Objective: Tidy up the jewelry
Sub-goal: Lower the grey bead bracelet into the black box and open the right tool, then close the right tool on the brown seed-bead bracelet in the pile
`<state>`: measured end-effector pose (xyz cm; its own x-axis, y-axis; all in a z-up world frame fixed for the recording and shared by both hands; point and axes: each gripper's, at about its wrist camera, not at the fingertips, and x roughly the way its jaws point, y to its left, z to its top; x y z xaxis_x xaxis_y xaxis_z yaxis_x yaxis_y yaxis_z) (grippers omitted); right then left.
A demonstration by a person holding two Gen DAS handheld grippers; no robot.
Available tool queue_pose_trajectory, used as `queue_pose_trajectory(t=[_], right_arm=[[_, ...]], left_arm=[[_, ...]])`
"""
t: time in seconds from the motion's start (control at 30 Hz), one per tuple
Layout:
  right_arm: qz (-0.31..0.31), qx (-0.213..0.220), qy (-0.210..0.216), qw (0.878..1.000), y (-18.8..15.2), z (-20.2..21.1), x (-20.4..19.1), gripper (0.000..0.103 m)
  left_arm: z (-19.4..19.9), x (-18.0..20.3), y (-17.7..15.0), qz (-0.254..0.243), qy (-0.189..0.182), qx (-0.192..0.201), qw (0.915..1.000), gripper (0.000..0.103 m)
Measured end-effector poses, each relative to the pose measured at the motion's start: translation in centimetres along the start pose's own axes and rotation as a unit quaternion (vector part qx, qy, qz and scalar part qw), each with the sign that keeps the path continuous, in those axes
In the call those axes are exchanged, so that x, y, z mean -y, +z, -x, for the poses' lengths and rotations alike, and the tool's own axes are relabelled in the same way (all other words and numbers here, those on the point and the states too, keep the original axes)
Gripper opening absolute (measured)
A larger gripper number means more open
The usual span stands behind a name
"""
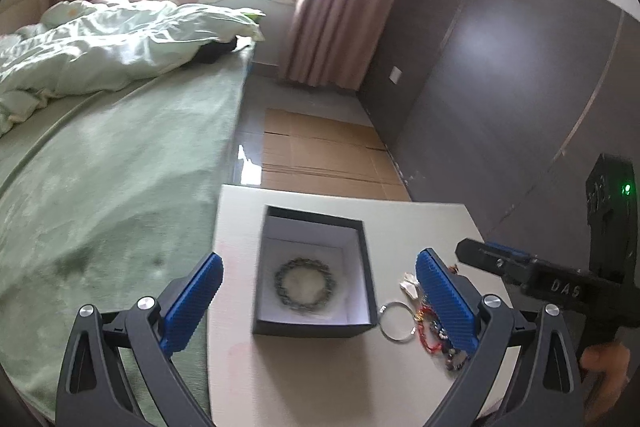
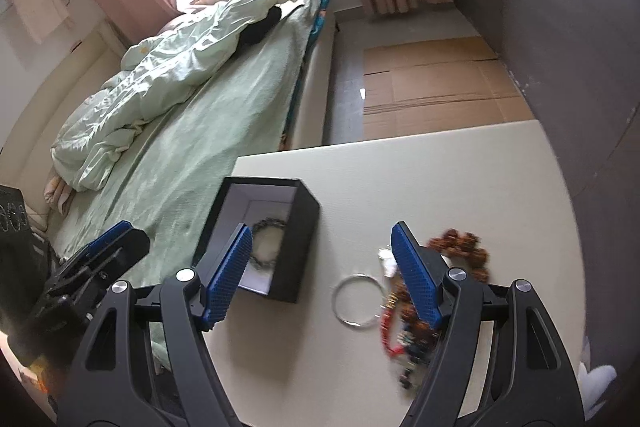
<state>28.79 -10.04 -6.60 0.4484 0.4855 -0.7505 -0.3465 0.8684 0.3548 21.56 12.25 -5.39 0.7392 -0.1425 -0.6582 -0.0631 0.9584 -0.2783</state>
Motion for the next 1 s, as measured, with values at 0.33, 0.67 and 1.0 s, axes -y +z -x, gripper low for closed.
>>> queue_pose_trajectory(t=[0.33, 0.67, 1.0], right_arm=[[-0.052, -0.011, -0.025, 0.998, -2.3, 2.1, 5.6, 0.072], [-0.093, -0.029, -0.042, 0.994, -2.7, 1.7, 9.7, 0.072], [-0.123, -0.071, -0.069, 0.987, -3.6, -1.9, 12.9, 0.047]], left_arm=[[-2.0, 4.2, -1.5, -0.062, -0.029, -0.036, 0.9970, 0.071], [-4.1, 7.5, -2.3, -0.079, -0.063, -0.064, 0.9929, 0.053], [-7.8, 11.0, -4.0, -0.110, -0.056, -0.112, 0.9860, 0.032]])
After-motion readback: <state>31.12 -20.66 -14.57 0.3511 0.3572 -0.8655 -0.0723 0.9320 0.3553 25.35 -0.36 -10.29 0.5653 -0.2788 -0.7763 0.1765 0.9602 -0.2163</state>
